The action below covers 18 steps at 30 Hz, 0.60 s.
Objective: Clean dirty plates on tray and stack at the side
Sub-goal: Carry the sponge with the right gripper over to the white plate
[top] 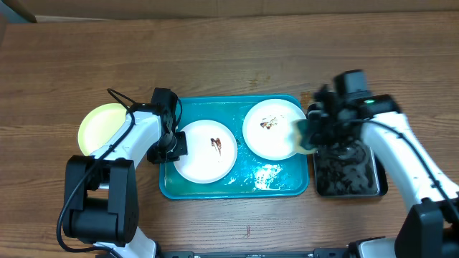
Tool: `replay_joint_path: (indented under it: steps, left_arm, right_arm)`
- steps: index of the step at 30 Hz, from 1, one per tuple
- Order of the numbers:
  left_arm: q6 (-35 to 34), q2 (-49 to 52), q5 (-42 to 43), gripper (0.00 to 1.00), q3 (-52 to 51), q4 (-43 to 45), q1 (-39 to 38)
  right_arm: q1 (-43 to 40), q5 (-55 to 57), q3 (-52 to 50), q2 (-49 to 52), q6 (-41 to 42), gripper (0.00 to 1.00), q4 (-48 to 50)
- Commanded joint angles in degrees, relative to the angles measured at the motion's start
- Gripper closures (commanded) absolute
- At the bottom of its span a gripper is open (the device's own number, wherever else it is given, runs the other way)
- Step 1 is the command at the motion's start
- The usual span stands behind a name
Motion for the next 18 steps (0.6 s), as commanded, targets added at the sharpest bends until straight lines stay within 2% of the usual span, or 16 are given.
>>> replay_joint_path:
  steps: [1,7,18]
  left_arm:
    - [1.99,1.7,-0.7,0.96,-1.4,1.25,0.0]
    - [2.16,1.7,-0.66,0.96,-1.4,1.29,-0.04]
    - [3.04,1.7,1.44,0.96,-1.42,1.44,-0.09]
  right_arm:
    - [6.29,-1.84,1.84,-1.03,2.89,0.96,3.91]
    - [16.09,-1.86,1.81,-0.22,14.08,0.96,13.33]
    - [28.26,-1.62,1.81,6.23,14.58,0.96,25.05]
